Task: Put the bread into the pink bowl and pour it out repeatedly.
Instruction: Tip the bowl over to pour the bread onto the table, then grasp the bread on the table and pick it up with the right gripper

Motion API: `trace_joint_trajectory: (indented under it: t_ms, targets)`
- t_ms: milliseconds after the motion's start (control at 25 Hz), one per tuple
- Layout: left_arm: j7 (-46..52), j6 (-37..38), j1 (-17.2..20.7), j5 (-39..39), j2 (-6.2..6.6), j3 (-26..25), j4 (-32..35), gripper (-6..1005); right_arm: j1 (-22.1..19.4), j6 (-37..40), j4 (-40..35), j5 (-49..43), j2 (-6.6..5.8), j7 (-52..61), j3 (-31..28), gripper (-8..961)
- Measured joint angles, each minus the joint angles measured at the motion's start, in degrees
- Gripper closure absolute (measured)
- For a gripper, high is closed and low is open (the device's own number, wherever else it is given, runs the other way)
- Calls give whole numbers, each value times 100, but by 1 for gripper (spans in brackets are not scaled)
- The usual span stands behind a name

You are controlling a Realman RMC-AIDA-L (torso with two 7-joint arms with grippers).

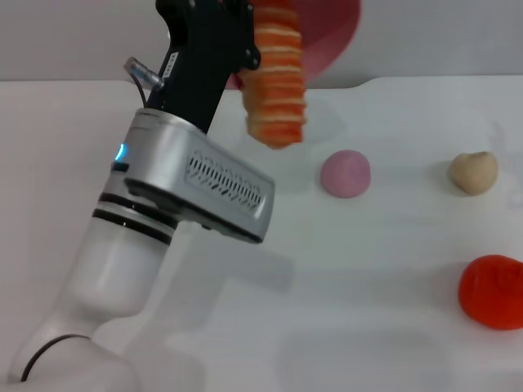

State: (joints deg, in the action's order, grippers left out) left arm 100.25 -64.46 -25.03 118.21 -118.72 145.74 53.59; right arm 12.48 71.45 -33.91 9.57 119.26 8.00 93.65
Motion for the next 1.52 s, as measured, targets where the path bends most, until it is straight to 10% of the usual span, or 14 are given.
trace_joint_trajectory:
  t_ms: [640, 1120, 1200, 1520]
  targets:
    - [484, 441, -18, 89, 13, -101, -20, 951, 73, 0, 58, 1, -9, 0, 1, 444]
    - [1297, 2724, 7, 82, 60, -1277, 541, 951, 89, -51, 130, 1, -7, 0, 3, 443]
    - [1823, 4627, -115, 76, 61, -2286, 798, 951, 91, -55, 134, 1, -5, 0, 3, 443]
    - [2384, 7861, -613, 3, 62, -4199, 890, 951, 208, -448, 206, 1, -24, 335, -14, 443]
